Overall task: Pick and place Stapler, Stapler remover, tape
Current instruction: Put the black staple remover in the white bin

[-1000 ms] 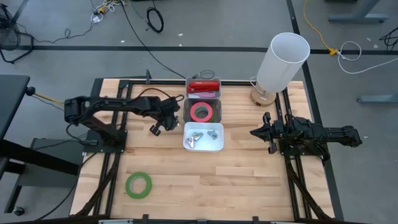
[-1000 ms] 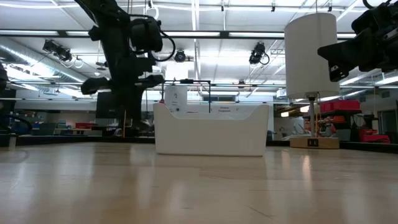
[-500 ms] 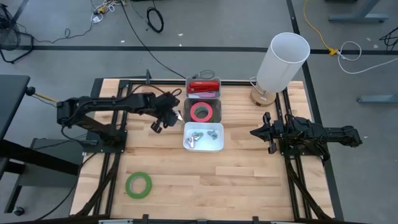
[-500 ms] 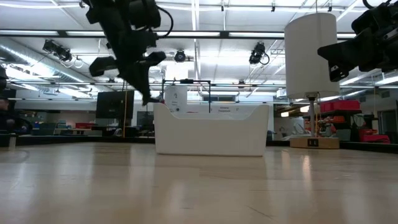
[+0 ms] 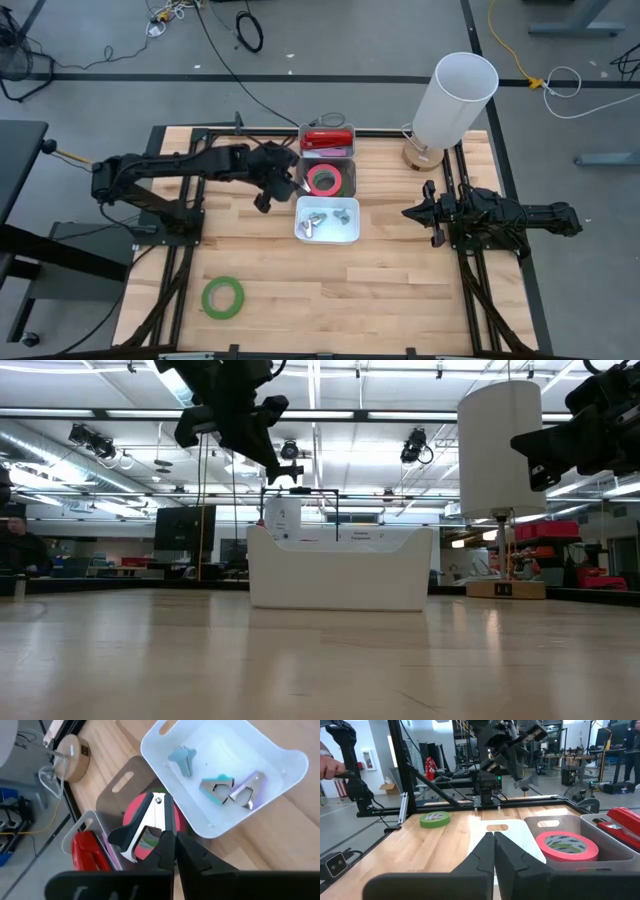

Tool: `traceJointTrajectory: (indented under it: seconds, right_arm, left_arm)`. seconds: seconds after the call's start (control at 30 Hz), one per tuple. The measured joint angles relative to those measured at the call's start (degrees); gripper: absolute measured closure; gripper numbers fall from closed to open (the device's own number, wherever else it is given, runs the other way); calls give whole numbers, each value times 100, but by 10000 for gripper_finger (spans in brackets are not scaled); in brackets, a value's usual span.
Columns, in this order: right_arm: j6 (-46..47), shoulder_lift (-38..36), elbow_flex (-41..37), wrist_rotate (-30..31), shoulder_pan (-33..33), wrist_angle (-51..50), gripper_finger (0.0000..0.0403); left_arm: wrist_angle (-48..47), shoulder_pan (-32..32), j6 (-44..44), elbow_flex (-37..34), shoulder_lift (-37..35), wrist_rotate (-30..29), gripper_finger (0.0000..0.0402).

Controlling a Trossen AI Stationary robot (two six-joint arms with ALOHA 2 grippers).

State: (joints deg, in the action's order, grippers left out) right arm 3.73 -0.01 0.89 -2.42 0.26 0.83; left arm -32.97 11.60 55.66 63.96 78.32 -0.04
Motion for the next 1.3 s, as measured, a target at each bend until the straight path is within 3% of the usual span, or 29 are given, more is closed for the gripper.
traceJointTrajectory:
  seconds: [0.13,0.53,0.87,1.13,1.3]
  right_arm:
    - [2,0,1,0,-1,-1,389]
    - [1,0,-1,0,1,-1,389]
    - [1,0,1,-2,0,1,389]
    - [0,0,0,-2,0,1,389]
    - [1,0,1,-3,0,2,389]
  left_arm:
    - [124,-163,-38,0,0,16,397]
    - [1101,-696,-566,-11,313,1123,397]
    - [1338,-774,-564,-3,408,1234,397]
    - [1599,-798,-898,-2,913,1780,396]
    - [1710,-796,-903,-4,1393,1801,394]
